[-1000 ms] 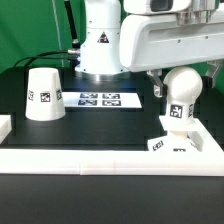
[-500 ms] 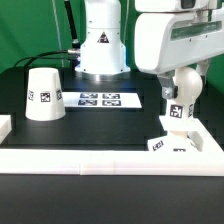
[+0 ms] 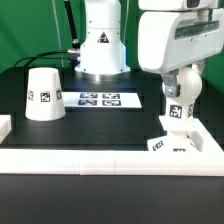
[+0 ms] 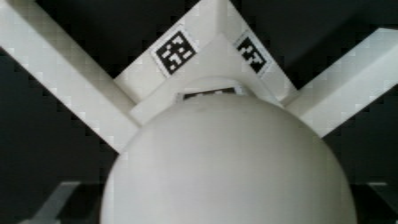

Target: Assemble lamp

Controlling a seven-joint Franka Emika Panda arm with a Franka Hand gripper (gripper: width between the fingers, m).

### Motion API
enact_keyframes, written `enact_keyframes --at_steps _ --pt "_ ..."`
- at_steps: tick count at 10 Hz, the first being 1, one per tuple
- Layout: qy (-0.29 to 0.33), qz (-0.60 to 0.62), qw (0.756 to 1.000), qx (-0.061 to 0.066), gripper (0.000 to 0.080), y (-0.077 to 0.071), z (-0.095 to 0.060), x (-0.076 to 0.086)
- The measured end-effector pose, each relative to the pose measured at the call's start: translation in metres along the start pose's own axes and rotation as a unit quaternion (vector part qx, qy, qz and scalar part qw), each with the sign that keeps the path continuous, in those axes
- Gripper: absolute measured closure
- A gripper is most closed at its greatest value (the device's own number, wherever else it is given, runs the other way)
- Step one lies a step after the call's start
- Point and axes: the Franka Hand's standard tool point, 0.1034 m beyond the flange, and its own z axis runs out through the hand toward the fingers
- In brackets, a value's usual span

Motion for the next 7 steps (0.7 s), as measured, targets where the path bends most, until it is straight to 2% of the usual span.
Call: enact_keyframes --at_steps 3,7 --pt "0.0 0.026 1.0 0.0 0.0223 0.0002 0.0 -0.0001" --pt "0.006 0.211 0.978 -0.001 0.0222 0.0012 0.0 0.0"
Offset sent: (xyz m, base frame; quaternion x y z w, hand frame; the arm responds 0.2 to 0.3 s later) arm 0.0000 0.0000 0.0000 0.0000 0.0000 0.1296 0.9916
